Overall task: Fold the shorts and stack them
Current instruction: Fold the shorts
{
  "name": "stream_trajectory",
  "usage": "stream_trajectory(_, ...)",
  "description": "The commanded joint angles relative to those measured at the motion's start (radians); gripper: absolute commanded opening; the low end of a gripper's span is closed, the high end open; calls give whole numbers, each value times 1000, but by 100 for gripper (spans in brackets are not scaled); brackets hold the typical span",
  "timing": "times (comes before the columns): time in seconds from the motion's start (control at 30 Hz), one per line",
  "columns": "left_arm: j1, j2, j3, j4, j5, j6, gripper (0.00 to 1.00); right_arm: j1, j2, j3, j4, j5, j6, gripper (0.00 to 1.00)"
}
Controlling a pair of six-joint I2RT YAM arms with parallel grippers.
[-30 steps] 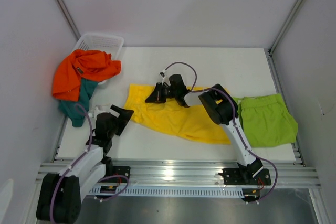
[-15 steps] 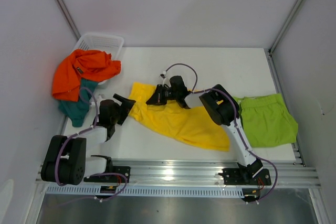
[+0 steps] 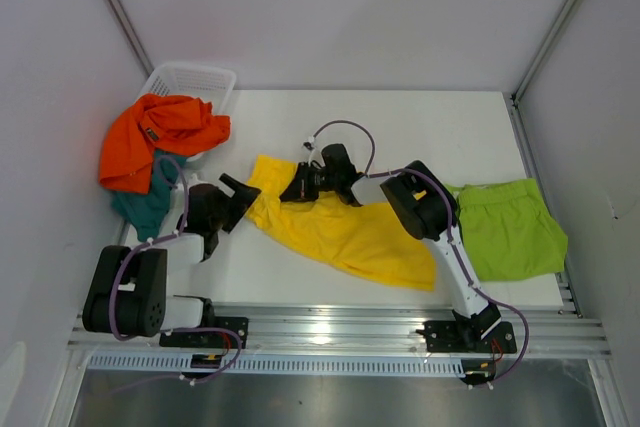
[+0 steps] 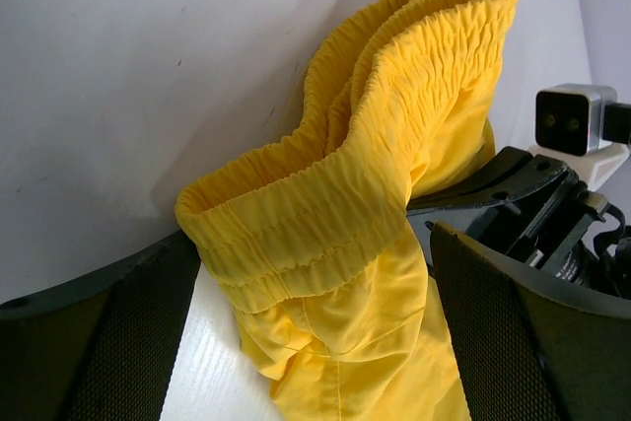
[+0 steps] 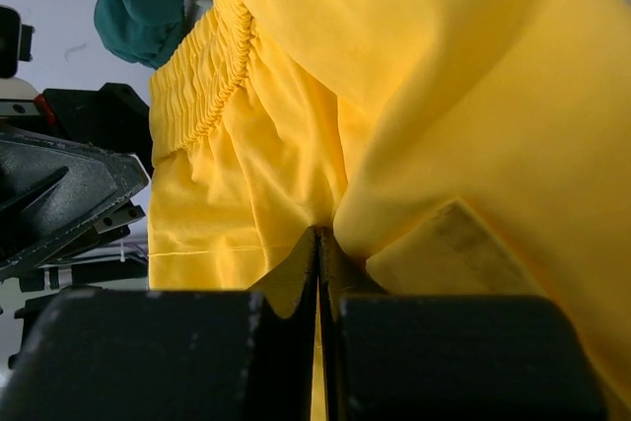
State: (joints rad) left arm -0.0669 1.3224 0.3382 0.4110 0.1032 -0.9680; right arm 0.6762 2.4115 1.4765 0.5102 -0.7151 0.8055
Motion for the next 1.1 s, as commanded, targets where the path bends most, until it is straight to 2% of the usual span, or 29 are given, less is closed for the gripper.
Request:
stream_trajectory(0.0, 7, 0, 9, 54, 42, 75, 98, 28, -6, 5, -137, 8, -61, 0)
stream_trajectory(0.2, 6, 7, 1, 118, 90, 98, 89, 37, 0, 28, -176, 20, -86, 0)
stream_trajectory(0.33, 6, 12, 1, 127, 98, 103, 73, 42, 1, 30, -176, 22, -86, 0)
stream_trajectory(0.6, 4, -92, -71, 158, 66, 98, 71, 46, -18, 41, -261, 78, -146, 0)
stream_trajectory(0.67, 4, -126, -83, 161, 55, 97, 68, 48, -18, 44, -272, 82, -154, 0)
stream_trajectory(0.77, 4, -158, -100, 158, 43, 104, 54, 48, -17, 44, -266, 75, -150, 0)
stream_trajectory(0.8, 4, -160, -100, 157, 43, 107, 46, 48, -17, 42, -268, 74, -152, 0)
stream_trajectory(0.87, 4, -158, -96, 160, 43, 115, 42, 49, -18, 41, -266, 72, -154, 0)
stream_trajectory(0.9, 3, -147, -93, 161, 53, 121, 34, 51, -20, 41, -274, 72, -160, 0)
stream_trajectory(0.97, -2, -143, -76, 160, 64, 141, 27, 54, -28, 39, -292, 80, -170, 0)
stream_trajectory(1.0, -5, -143, -73, 155, 70, 152, 17, 57, -32, 38, -300, 92, -184, 0)
stream_trajectory(1.07, -19, -150, -70, 150, 67, 166, 10, 60, -41, 34, -314, 105, -195, 0)
